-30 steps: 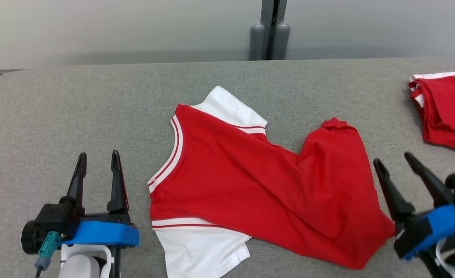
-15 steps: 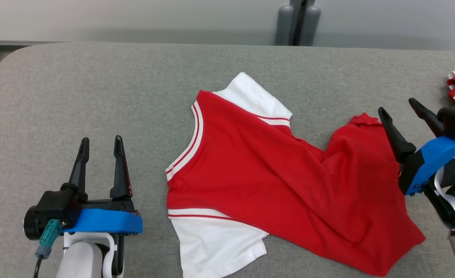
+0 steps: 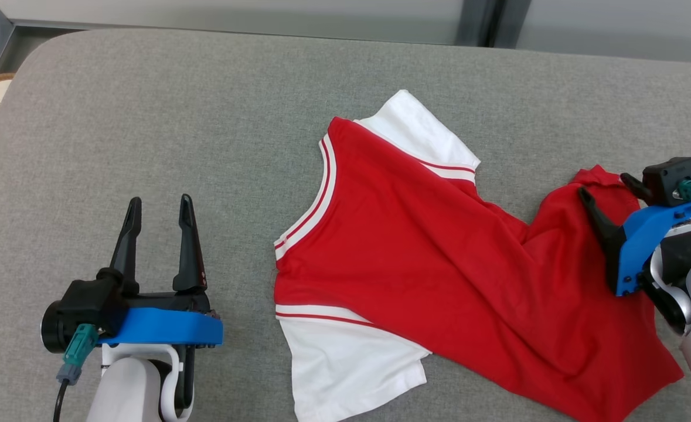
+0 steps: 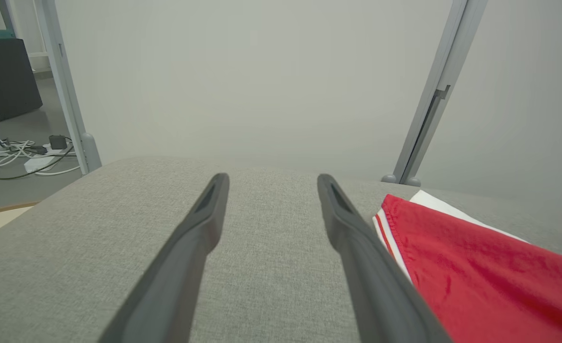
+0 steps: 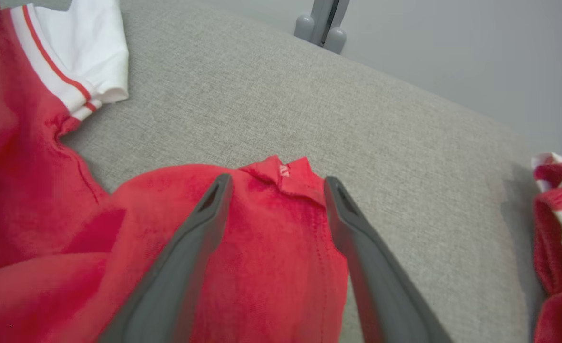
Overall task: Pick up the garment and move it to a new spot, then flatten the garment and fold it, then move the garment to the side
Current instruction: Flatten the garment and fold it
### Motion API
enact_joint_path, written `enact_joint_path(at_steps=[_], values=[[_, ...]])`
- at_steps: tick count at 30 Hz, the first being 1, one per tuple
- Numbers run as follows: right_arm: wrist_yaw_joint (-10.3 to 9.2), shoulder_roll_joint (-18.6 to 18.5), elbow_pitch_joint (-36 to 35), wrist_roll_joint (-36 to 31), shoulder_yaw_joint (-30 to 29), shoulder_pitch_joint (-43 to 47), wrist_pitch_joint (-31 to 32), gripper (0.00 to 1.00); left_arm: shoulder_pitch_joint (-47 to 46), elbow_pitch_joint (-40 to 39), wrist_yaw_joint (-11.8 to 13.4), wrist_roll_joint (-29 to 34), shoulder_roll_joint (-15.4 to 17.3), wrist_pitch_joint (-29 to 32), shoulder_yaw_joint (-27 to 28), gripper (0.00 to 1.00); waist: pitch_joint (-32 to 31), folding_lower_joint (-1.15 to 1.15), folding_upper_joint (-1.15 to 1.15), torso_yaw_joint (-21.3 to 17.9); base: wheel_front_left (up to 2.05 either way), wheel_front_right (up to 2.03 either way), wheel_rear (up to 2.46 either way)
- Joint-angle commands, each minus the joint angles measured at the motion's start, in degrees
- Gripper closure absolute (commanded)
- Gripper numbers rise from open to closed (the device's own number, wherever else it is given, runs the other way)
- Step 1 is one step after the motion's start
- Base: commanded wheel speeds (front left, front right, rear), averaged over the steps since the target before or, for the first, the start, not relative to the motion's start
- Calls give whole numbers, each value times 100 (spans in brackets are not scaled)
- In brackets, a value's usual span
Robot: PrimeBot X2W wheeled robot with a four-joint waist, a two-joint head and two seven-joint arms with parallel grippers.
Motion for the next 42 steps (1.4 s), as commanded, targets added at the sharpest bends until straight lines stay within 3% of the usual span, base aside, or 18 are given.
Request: enact_joint_path(at_steps=[1, 5, 6, 7, 8, 9, 17, 23, 31, 35, 42], values=[[0, -66, 96, -62, 36, -135, -58, 0, -105, -11, 24, 0, -4, -14, 1, 0, 21, -1, 0, 19, 0, 0, 0], [-1, -83, 571, -119, 251, -381, -195, 0, -141, 3, 20, 14, -5, -14, -7, 0, 52, -1, 0, 45, 0, 0, 0], [0, -76, 680, -110, 290, -456, -246, 22, -145, 8, 16, 18, -4, -14, -7, 0, 60, -1, 0, 50, 0, 0, 0], [-1, -65, 792, -88, 331, -532, -287, 68, -149, 9, 13, 19, -5, -14, -10, 0, 66, -1, 0, 52, 0, 0, 0], [-1, -59, 898, -66, 373, -602, -340, 87, -152, 9, 17, 17, -5, -14, -23, 0, 72, -1, 0, 54, 0, 0, 0], [-1, -54, 1001, -56, 418, -671, -399, 100, -155, 11, 23, 15, -5, -14, -32, 0, 77, -1, 0, 56, 0, 0, 0], [0, 98, 1591, 266, 901, -1015, -807, 100, -108, 76, 35, 13, -5, -14, -49, 0, -15, -1, 0, 1, 0, 0, 0], [0, 35, 1320, 1029, 1521, -680, -772, 100, 127, 151, -2, 101, -5, -14, 52, 0, -353, -1, 0, -197, 0, 0, 0], [0, -370, -11, 2335, 2034, -51, -240, 100, 308, 137, -58, 160, -5, -14, 124, 0, -646, -1, 0, -515, 0, 0, 0], [0, -436, -714, 2908, 1858, 182, -110, 100, 346, 120, -64, 166, -5, -14, 144, 0, -688, -1, 0, -632, 0, 0, 0], [0, -326, -1437, 3318, 1220, 42, -189, 100, 253, 77, -65, 199, -4, -14, 129, 0, -601, -1, 0, -676, 0, 0, 0]])
